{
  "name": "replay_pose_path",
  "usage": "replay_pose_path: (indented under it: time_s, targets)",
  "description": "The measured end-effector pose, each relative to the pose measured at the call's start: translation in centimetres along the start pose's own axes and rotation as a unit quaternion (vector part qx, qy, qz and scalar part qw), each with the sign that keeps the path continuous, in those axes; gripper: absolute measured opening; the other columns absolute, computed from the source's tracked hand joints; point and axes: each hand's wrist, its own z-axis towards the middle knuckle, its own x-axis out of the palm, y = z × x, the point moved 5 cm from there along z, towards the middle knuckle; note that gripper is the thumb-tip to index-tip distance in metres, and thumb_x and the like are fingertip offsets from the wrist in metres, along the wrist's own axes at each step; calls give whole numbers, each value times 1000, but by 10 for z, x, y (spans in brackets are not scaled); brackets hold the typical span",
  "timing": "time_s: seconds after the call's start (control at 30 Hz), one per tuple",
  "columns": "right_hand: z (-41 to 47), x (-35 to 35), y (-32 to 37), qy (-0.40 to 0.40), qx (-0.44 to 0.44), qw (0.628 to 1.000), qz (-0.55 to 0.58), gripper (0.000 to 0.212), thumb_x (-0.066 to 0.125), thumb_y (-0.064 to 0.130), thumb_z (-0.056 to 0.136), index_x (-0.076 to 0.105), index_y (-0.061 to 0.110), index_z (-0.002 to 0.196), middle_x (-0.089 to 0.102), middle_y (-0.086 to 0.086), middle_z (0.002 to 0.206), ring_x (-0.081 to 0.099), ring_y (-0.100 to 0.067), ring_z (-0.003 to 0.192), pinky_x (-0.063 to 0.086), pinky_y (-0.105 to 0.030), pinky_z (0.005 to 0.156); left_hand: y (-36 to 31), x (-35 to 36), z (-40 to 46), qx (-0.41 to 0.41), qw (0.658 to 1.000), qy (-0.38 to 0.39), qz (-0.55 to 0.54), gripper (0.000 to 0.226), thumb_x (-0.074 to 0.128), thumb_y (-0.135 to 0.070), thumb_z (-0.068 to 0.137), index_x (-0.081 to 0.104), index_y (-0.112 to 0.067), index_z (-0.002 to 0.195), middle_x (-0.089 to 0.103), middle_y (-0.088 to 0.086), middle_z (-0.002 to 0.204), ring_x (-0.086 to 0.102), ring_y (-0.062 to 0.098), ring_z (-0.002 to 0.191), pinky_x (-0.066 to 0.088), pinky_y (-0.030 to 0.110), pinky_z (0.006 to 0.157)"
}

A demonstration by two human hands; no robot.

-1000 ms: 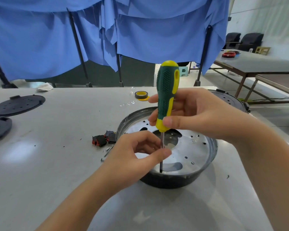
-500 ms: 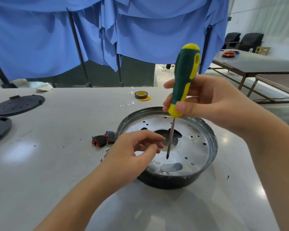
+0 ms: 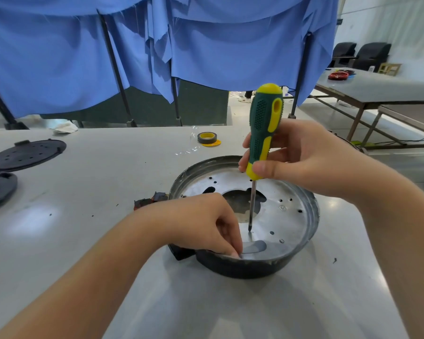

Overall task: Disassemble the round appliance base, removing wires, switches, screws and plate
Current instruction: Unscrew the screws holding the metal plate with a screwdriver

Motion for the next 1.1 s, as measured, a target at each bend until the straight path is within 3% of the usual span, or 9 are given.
replay_pose_path:
  time_s: [0.1, 0.23, 0.4, 0.53, 0.7, 0.87, 1.03, 1.1]
  targets:
    - [0, -2, -1, -2, 4, 1000, -7, 29, 70, 4, 80, 60, 21, 102, 75, 2, 93, 72, -13, 88, 57, -24, 80, -4, -2, 5, -10, 998, 44, 40, 7, 73, -26, 81, 74, -33, 79, 65, -25, 62, 60, -10, 62, 44, 5, 58]
    - [1, -1, -2, 3, 5, 1000, -7, 30, 70, 5, 81, 60, 23, 102, 75, 3, 93, 72, -12, 88, 56, -23, 81, -7, -1, 11, -12, 993, 60, 96, 5, 72, -29, 80, 73, -34, 79, 65, -23, 65, 59, -8, 63, 53, 16, 68]
    - [2, 0, -3, 8, 2, 1000, -5, 31, 70, 6, 80, 59, 25, 102, 75, 5, 93, 72, -11, 89, 56, -21, 80, -11, 1, 16, -19, 987, 80, 140, 4, 68, -30, 84, 68, -31, 81, 60, -19, 64, 53, -14, 53, 39, 1, 46]
    - [2, 0, -3, 9, 4, 1000, -9, 31, 70, 6, 80, 59, 25, 102, 75, 4, 94, 72, -12, 89, 56, -25, 83, -14, 2, 17, -20, 984, 90, 151, 5, 66, -30, 86, 65, -30, 81, 58, -18, 67, 52, -14, 49, 36, 0, 42]
    - [2, 0, -3, 11, 0, 1000, -8, 30, 69, 7, 81, 59, 25, 103, 75, 5, 94, 72, -12, 89, 56, -23, 82, -14, -2, 14, -24, 985, 81, 150, 7, 65, -37, 87, 65, -32, 82, 62, -17, 75, 58, -2, 67, 41, 8, 55]
    - [2, 0, -3, 10, 0, 1000, -11, 30, 70, 9, 81, 59, 25, 103, 75, 5, 94, 72, -12, 89, 56, -24, 83, -15, -6, 11, -14, 992, 53, 116, 5, 69, -28, 82, 71, -23, 82, 67, -13, 67, 59, -4, 58, 47, 6, 53]
    - [2, -1, -3, 4, 1, 1000, -13, 31, 70, 8, 80, 59, 24, 104, 75, 4, 93, 72, -10, 89, 56, -21, 80, -25, -9, 9, 2, 995, 75, 65, 6, 70, -19, 80, 73, -16, 84, 75, 0, 79, 65, 5, 67, 57, 22, 73]
    - [2, 0, -2, 5, -2, 1000, -12, 31, 70, 7, 80, 59, 25, 103, 75, 4, 93, 72, -10, 90, 56, -20, 79, -29, -13, 7, 10, 996, 75, 40, 5, 69, -17, 80, 72, -16, 84, 75, 0, 76, 65, 4, 65, 57, 19, 71]
